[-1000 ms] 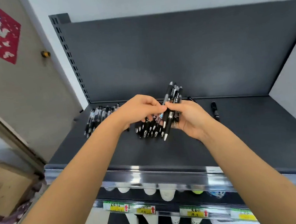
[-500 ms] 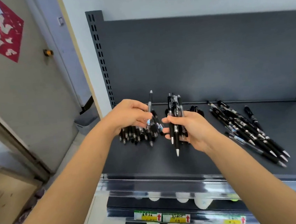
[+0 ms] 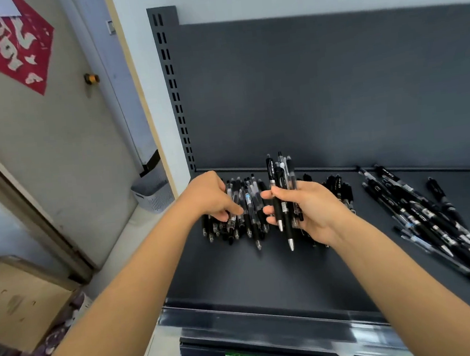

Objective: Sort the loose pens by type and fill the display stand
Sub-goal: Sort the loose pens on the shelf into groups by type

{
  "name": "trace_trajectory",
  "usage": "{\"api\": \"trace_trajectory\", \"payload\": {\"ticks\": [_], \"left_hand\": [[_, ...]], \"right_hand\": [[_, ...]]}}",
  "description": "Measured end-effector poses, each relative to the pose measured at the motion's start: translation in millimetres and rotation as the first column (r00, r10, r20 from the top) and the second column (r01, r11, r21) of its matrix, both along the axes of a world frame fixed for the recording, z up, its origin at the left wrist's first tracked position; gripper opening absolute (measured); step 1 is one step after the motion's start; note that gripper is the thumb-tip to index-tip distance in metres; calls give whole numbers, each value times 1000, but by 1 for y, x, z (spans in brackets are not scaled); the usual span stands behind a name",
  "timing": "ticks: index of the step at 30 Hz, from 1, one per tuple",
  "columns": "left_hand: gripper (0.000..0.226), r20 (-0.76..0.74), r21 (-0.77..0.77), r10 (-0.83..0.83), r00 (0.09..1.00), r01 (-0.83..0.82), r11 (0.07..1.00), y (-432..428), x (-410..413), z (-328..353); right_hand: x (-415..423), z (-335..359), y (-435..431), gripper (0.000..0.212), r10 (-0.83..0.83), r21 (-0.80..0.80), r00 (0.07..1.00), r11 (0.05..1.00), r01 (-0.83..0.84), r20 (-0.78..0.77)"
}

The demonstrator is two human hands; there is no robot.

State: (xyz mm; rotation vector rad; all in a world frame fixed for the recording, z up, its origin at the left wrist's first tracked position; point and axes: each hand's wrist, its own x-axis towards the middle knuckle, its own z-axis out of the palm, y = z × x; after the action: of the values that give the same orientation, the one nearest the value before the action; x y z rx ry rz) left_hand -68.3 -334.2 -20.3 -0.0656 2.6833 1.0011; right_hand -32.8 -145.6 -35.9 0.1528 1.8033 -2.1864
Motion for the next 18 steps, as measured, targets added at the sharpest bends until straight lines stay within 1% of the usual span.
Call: {"api": "trace_trajectory", "payload": {"ticks": [2,7,12,14,17,18], "left_hand": [[39,-10,19,-25,1000,25,999,-6,-2,-2],[41,-40,152,-32,999,38,988,-18,-8,-5],[22,-196,219,-92,976,135,966,-18,-12,-2],[27,-216,272,-118,969,176,946,-9,-12,1],[39,-180,282,-215,960,260,924,12,-13,4],[39,-169,294,-248,954,289,911,18,-14,4]], "right_hand": [[-1,0,-4,10,-10,-1,1000,1000,10,9],[-4,-2,-14,11,-55,-1,998,999,55,36],[-3,-2,-23,14,-58,-5,998,998,58,22],[0,-1,-25,18,-33,1,999,999,33,11],[7,2,-26,18,-2,-5,1000,1000,2,-23],[9,3,-24,17,1,-12,1000,1000,-1,-30]]}}
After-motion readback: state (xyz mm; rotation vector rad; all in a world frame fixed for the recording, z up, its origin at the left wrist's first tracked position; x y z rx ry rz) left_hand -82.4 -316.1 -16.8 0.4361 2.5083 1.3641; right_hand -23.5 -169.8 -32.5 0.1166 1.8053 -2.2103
